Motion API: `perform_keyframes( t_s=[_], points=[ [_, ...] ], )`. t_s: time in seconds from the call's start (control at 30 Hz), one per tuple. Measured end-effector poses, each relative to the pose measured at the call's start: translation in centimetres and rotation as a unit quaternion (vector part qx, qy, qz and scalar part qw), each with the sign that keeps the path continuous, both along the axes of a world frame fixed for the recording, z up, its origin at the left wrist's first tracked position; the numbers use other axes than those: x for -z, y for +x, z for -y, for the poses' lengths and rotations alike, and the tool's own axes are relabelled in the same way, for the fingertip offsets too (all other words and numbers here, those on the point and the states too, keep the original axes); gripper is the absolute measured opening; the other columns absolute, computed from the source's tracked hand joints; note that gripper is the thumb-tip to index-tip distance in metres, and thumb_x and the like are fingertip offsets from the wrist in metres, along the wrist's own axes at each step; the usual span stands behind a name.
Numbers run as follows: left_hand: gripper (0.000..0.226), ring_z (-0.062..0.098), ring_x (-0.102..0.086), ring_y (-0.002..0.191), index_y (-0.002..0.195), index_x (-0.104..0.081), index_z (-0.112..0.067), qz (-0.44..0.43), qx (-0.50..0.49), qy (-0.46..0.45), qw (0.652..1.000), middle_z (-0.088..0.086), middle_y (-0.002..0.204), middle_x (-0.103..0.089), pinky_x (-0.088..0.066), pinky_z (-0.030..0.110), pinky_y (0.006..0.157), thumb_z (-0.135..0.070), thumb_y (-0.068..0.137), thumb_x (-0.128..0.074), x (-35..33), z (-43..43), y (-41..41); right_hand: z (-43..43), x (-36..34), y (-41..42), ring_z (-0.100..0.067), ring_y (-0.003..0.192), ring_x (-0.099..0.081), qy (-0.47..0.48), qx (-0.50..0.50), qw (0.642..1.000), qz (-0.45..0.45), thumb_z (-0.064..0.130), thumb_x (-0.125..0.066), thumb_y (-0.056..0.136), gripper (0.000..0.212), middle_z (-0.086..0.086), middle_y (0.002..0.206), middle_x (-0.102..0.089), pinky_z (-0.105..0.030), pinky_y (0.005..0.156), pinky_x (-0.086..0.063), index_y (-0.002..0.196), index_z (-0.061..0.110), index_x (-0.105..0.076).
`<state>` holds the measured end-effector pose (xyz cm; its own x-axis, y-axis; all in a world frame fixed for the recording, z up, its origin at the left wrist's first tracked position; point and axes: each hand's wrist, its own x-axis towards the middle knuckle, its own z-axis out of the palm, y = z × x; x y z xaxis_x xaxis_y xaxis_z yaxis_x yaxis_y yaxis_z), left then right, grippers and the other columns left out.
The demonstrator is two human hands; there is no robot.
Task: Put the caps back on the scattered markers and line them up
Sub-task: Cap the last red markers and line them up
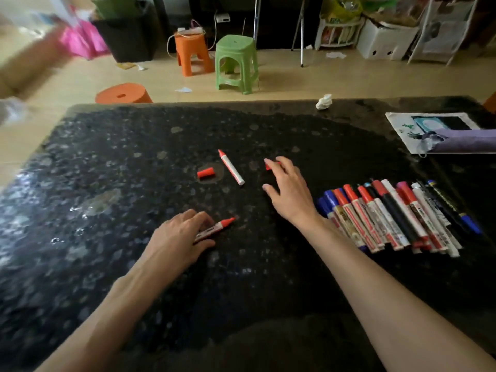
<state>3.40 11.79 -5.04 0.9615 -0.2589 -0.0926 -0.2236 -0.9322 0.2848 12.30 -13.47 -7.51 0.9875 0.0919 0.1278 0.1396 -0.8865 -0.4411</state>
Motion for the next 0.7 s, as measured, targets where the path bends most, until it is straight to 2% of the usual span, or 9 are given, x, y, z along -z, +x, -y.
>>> perform_keyframes(
  t_s=[0.1,0.2,0.27,0.33,0.4,0.47,0.53,0.6,0.7],
  points=[
    [0.025,0.014,-0.059,0.113,0.12,-0.061,-0.032,-0.001,-0.007,-0.003,1.0,-0.01,0.116,-0.059,-0.041,0.026,0.083,-0.039,0.096,-0.066,0.4,0.0,0.0,-0.8,0.9,2.3,-0.026,0.147,-0.038,-0.054,0.041,0.998,0.003,0.016,-0.056,0.105,0.055,-0.005,0.161,-0.039,-0.042,0.114,-0.038,0.158,0.021,-0.039],
    [0.019,0.014,-0.059,0.109,0.115,-0.061,-0.029,0.0,-0.003,-0.041,0.999,-0.012,0.112,-0.059,-0.043,0.027,0.082,-0.033,0.097,-0.065,0.8,-0.2,-0.2,-0.5,0.6,3.3,-0.025,0.124,-0.054,-0.091,0.066,0.993,0.042,0.017,-0.061,0.103,0.032,-0.005,0.134,-0.062,-0.038,0.101,-0.044,0.135,0.02,-0.064],
    [0.017,0.014,-0.061,0.102,0.113,-0.06,-0.027,0.012,-0.007,-0.079,0.997,-0.013,0.108,-0.058,-0.042,0.028,0.078,-0.031,0.097,-0.066,0.6,-0.1,-0.2,-0.4,0.1,2.8,-0.024,0.115,-0.057,-0.089,0.049,0.994,0.032,0.022,-0.065,0.101,0.022,-0.004,0.121,-0.066,-0.037,0.097,-0.045,0.122,0.021,-0.07],
    [0.015,0.012,-0.061,0.097,0.112,-0.058,-0.026,0.012,-0.009,-0.113,0.993,-0.015,0.106,-0.059,-0.042,0.029,0.078,-0.029,0.099,-0.065,0.3,0.2,-0.1,-0.2,-0.7,0.8,-0.023,0.112,-0.058,-0.048,0.007,0.999,-0.002,0.024,-0.065,0.101,0.019,-0.004,0.115,-0.066,-0.036,0.096,-0.047,0.119,0.022,-0.07],
    [0.013,0.006,-0.059,0.089,0.11,-0.054,-0.029,0.004,0.002,-0.139,0.99,-0.018,0.1,-0.064,-0.043,0.031,0.076,-0.028,0.1,-0.063,0.0,0.8,-0.2,0.3,-1.9,-2.2,-0.016,0.102,-0.064,0.04,-0.023,0.998,-0.048,0.026,-0.061,0.103,0.016,0.002,0.109,-0.067,-0.034,0.091,-0.052,0.118,0.025,-0.066],
    [0.014,0.001,-0.06,0.083,0.108,-0.052,-0.034,-0.006,0.024,-0.179,0.983,-0.02,0.093,-0.068,-0.045,0.032,0.074,-0.025,0.101,-0.061,-0.1,1.4,-0.4,1.2,-3.0,-5.5,-0.004,0.085,-0.068,0.134,-0.034,0.987,-0.088,0.028,-0.06,0.104,0.013,0.012,0.098,-0.067,-0.027,0.081,-0.056,0.117,0.029,-0.064],
    [0.013,0.003,-0.063,0.086,0.109,-0.053,-0.034,-0.014,0.042,-0.216,0.975,-0.019,0.092,-0.069,-0.05,0.033,0.077,-0.024,0.102,-0.059,-0.3,2.1,-0.9,2.4,-3.6,-8.2,0.001,0.085,-0.067,0.175,-0.034,0.98,-0.09,0.03,-0.063,0.103,0.016,0.016,0.098,-0.068,-0.021,0.08,-0.055,0.119,0.032,-0.067],
    [0.011,0.007,-0.065,0.087,0.109,-0.054,-0.035,-0.017,0.06,-0.24,0.969,-0.015,0.094,-0.069,-0.052,0.034,0.077,-0.026,0.103,-0.059,-0.6,2.8,-1.5,3.5,-4.0,-10.1,0.001,0.091,-0.067,0.207,-0.022,0.975,-0.079,0.027,-0.064,0.102,0.023,0.018,0.103,-0.07,-0.019,0.082,-0.054,0.124,0.032,-0.07],
    [0.009,0.01,-0.067,0.08,0.107,-0.056,-0.038,-0.011,0.075,-0.258,0.963,-0.013,0.09,-0.07,-0.055,0.039,0.074,-0.032,0.102,-0.06,-0.9,3.4,-2.2,4.8,-4.7,-12.5,-0.005,0.081,-0.07,0.256,-0.006,0.963,-0.081,0.018,-0.063,0.103,0.028,0.015,0.099,-0.072,-0.02,0.075,-0.055,0.127,0.031,-0.07]
  ],
)
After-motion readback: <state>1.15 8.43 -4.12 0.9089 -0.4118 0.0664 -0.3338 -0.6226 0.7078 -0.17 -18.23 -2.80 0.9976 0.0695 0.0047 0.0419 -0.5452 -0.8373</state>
